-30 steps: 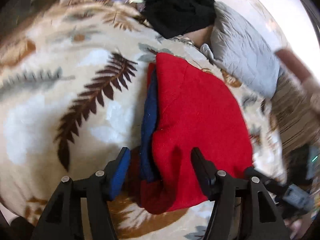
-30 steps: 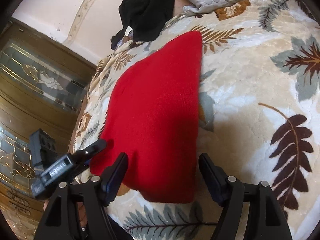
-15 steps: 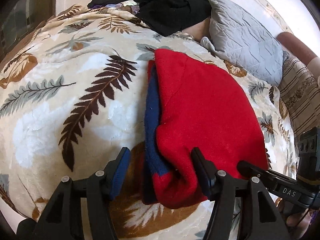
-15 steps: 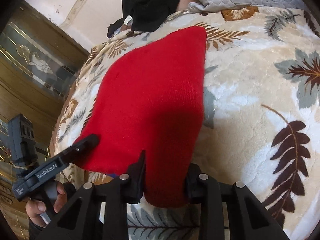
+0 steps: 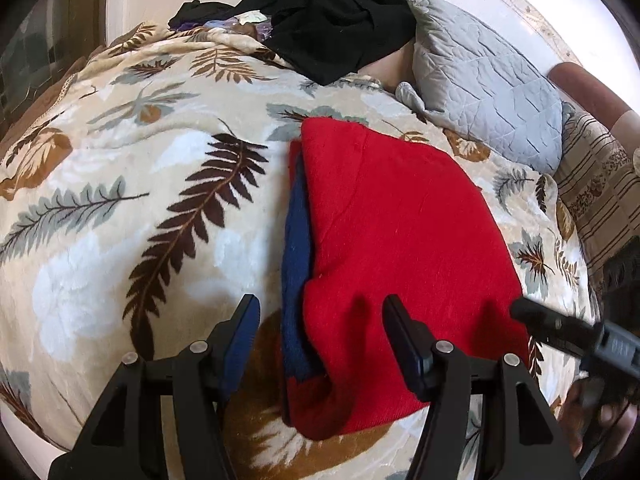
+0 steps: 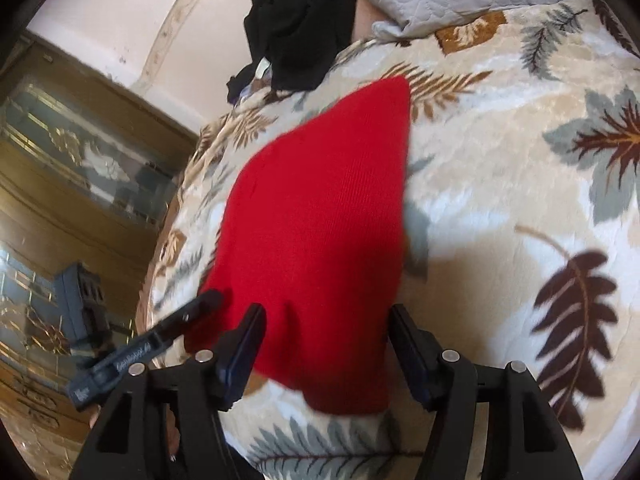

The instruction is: Fold small clothes

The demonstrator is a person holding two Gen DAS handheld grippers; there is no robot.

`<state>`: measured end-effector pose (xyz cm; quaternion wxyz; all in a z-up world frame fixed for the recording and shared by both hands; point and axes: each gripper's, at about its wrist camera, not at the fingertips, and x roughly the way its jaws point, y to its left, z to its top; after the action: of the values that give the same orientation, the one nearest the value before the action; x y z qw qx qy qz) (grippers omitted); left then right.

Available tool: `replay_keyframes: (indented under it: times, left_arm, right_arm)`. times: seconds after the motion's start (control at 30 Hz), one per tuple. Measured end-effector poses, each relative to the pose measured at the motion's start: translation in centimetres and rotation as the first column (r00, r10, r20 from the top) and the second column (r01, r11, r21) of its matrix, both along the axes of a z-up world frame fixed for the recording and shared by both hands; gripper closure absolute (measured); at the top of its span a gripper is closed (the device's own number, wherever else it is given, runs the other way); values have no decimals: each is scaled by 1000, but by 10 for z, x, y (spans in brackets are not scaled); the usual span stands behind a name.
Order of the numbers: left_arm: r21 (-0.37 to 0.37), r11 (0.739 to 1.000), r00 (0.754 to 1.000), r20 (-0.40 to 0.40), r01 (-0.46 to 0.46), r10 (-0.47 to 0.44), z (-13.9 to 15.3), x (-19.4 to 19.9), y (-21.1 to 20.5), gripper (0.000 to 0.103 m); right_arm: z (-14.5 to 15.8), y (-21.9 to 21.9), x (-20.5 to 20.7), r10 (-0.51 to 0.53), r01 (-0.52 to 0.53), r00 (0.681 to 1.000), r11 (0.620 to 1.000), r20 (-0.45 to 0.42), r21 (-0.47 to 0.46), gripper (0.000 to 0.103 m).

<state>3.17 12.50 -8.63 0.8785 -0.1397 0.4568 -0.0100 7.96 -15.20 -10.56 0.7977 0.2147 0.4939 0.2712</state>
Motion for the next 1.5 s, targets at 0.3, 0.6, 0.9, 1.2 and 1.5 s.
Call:
replay_keyframes:
  times: [0.3,0.6,0.9,1.2,1.5]
  left_arm:
    - [22,1000,999,-30,12,-11,-8,6,-7,38]
    - [2,1000,1000,5,-15,15,1,14,11,37]
    - [-234,972,999,-41,-5,-5,-7,50,24,32]
    - [-286,957,993,-97,37,-68,-37,67,13,31]
    - [-232,971,994,-67,66,-84,-34,66,7,61]
  right_arm:
    - [-21,23,84,30,-33,994,999,-104,-34,47]
    - [-10,10,65,-42,42,999,999,-32,-10,27]
    - [-11,17,59,4,-3,999,999,-48,35,27]
    - [-35,21,68,28,-24,995,999,-97,44,26]
    - [-20,37,57,56,-56,998,992,-2,-117,56]
